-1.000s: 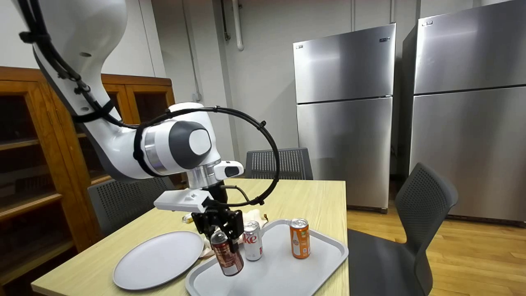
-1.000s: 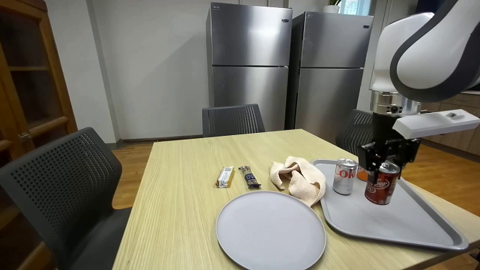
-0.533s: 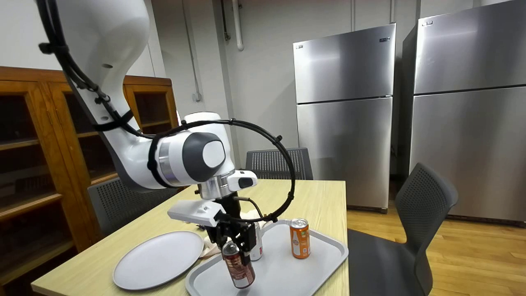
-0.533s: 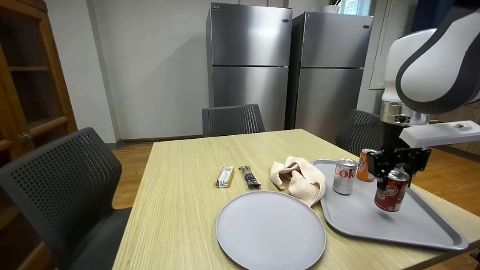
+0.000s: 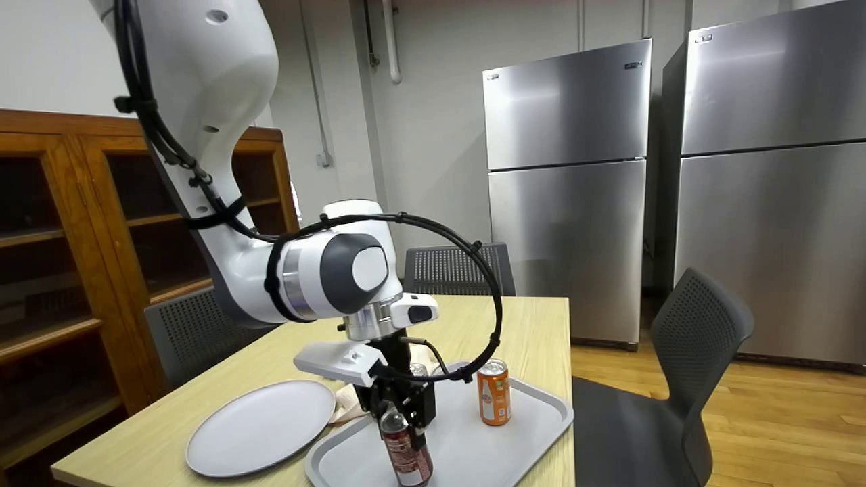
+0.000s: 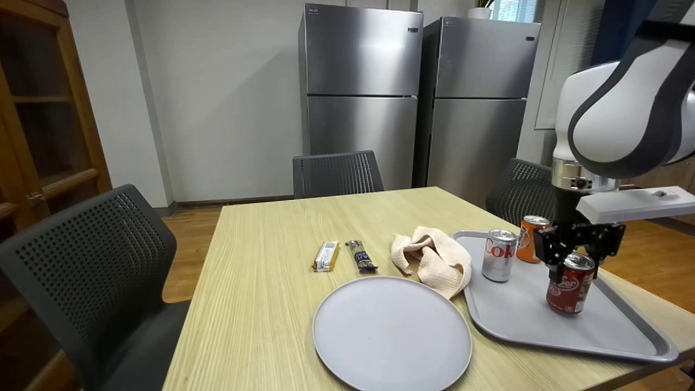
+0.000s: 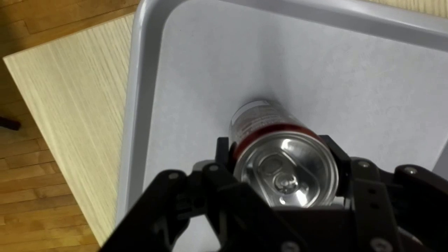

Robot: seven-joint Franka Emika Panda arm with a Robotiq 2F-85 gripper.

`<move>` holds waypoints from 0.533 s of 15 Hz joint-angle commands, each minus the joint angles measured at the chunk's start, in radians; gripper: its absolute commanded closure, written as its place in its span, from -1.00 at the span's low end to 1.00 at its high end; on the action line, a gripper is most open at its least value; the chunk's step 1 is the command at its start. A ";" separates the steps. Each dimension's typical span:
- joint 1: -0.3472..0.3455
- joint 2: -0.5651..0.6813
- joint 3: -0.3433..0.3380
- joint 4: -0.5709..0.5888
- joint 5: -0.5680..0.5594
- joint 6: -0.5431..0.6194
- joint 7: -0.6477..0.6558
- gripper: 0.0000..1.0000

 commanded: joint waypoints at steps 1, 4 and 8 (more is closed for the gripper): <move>0.005 -0.008 -0.011 0.015 0.024 0.008 -0.021 -0.80; 0.008 -0.060 -0.017 0.003 0.014 0.026 -0.020 -1.00; 0.011 -0.122 -0.010 0.000 -0.011 0.039 -0.008 -1.00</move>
